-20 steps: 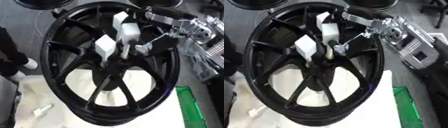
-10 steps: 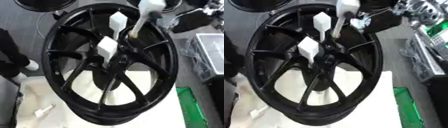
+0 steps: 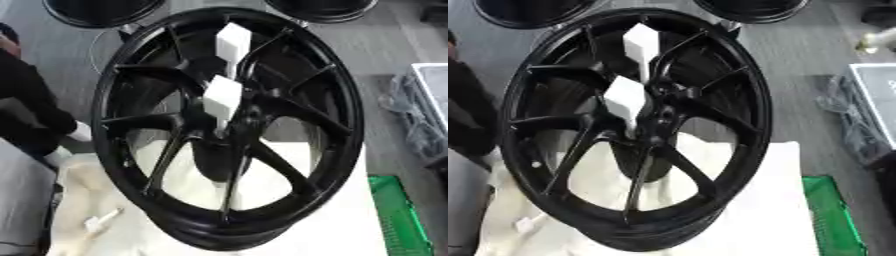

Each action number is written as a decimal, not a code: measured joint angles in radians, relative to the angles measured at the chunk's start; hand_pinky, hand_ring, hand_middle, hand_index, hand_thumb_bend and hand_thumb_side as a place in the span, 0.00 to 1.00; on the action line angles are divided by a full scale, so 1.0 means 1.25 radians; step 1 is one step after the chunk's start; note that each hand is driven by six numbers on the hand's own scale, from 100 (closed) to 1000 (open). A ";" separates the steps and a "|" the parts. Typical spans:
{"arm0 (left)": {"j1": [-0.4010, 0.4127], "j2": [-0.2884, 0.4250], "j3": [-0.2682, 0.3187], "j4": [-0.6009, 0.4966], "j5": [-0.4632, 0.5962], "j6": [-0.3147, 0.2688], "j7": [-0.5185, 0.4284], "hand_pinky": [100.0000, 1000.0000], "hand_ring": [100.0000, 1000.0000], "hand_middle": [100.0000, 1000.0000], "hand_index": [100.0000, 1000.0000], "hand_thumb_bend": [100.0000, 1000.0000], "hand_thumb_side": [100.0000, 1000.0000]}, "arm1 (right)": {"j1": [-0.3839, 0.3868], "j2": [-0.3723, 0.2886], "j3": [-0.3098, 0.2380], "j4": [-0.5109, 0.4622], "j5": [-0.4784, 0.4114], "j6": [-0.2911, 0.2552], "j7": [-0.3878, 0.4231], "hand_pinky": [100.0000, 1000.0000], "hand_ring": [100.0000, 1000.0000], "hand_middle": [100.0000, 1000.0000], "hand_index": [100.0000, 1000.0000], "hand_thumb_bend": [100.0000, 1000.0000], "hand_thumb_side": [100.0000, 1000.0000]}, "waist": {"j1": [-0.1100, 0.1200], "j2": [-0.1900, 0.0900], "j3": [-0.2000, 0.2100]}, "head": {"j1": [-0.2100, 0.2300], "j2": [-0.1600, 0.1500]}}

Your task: Pull the pin out of the wheel hub.

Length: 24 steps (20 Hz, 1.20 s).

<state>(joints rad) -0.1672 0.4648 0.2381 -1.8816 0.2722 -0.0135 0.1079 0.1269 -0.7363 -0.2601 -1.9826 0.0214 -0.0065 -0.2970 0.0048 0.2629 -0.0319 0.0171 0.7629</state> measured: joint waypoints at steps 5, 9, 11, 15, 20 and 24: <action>-0.016 -0.007 -0.004 -0.004 0.003 0.001 -0.004 0.54 0.71 0.71 0.73 0.00 0.71 | 0.083 0.193 -0.021 0.000 0.150 0.040 -0.134 0.63 0.60 0.33 0.53 0.00 0.16 | 0.017 0.000 -0.009 | 0.020 0.000; -0.017 -0.007 -0.009 -0.004 0.007 0.001 -0.008 0.54 0.72 0.71 0.73 0.00 0.70 | 0.115 0.280 -0.026 0.000 0.249 0.111 -0.163 0.74 0.87 0.71 0.85 0.00 0.11 | 0.025 0.000 -0.018 | 0.028 0.000; -0.019 -0.007 -0.012 -0.004 0.008 0.001 -0.012 0.54 0.72 0.71 0.73 0.00 0.70 | 0.123 0.301 -0.033 0.000 0.293 0.152 -0.150 0.79 0.97 0.86 0.91 0.00 0.11 | 0.026 -0.001 -0.021 | 0.029 0.000; -0.021 -0.007 -0.020 -0.004 0.010 0.005 -0.020 0.54 0.72 0.71 0.73 0.00 0.71 | 0.139 0.319 -0.043 0.000 0.353 0.255 -0.108 0.88 1.00 1.00 1.00 0.00 0.12 | 0.027 -0.012 -0.028 | 0.031 0.000; -0.021 -0.013 -0.024 -0.003 0.012 0.010 -0.028 0.54 0.72 0.71 0.73 0.00 0.71 | 0.145 0.326 -0.043 0.000 0.374 0.327 -0.038 0.88 1.00 1.00 1.00 0.00 0.06 | 0.027 -0.024 -0.028 | 0.031 0.000; -0.021 -0.013 -0.025 -0.003 0.015 0.011 -0.030 0.55 0.72 0.71 0.73 0.00 0.71 | 0.144 0.326 -0.047 0.000 0.372 0.328 -0.028 0.83 1.00 0.92 1.00 0.00 0.26 | 0.024 -0.030 -0.028 | 0.031 0.000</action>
<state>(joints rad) -0.1930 0.4481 0.2069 -1.8859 0.2908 0.0007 0.0707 0.3072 -0.3290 -0.3191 -1.9824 0.4866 0.4034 -0.3318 0.0350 0.2251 -0.0665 0.0561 0.7629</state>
